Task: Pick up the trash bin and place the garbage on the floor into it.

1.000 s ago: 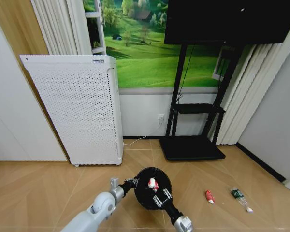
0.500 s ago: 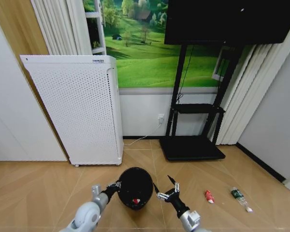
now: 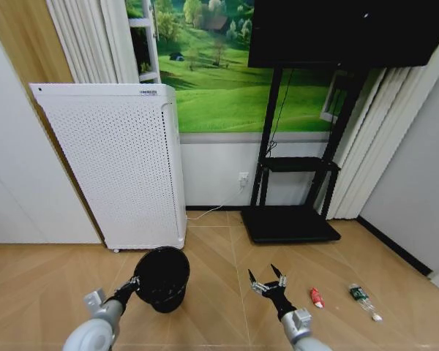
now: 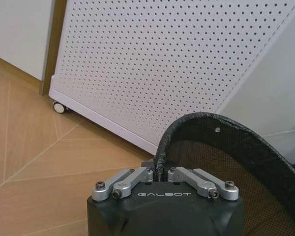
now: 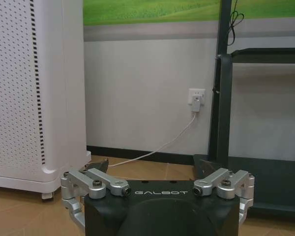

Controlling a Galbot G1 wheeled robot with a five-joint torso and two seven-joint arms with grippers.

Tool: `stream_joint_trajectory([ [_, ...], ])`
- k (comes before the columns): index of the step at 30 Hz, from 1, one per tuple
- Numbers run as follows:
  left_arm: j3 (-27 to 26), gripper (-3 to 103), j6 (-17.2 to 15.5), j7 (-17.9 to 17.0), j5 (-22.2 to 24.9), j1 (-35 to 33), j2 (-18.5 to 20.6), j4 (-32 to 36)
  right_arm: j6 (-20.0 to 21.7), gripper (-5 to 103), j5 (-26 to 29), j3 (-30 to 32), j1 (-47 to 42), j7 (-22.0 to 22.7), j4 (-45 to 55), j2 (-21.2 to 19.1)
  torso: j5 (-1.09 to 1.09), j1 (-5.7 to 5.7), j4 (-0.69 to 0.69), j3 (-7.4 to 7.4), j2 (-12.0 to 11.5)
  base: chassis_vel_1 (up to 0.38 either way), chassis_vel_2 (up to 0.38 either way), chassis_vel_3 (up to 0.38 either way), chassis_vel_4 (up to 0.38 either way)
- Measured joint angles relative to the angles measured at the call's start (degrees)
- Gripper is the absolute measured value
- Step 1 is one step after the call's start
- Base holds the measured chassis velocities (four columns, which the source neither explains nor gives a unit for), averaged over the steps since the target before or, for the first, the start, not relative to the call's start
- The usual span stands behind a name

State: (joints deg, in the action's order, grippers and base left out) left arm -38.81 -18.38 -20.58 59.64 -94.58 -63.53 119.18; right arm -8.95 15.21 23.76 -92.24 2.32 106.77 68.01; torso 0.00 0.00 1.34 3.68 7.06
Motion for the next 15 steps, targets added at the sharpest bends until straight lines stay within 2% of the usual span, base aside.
stream_joint_trajectory([
  [7, -3.02, 7, -0.12, 0.15, 0.14, -2.56, -1.59, 0.66, 0.04, 100, 0.02, -0.53, 0.65, 0.13, -1.29, 0.11, 0.0, 0.0, 0.0, 0.0, 0.0, -0.149, -0.15, 0.132, 0.131],
  [15, -4.17, 7, -0.13, -0.02, 0.08, -2.79, -2.57, 1.3, -0.11, 100, 0.05, -1.03, 2.48, 0.09, -4.56, 0.53, 0.01, 0.0, -0.01, 0.0, 0.0, -0.24, -0.238, 0.241, 0.238],
])
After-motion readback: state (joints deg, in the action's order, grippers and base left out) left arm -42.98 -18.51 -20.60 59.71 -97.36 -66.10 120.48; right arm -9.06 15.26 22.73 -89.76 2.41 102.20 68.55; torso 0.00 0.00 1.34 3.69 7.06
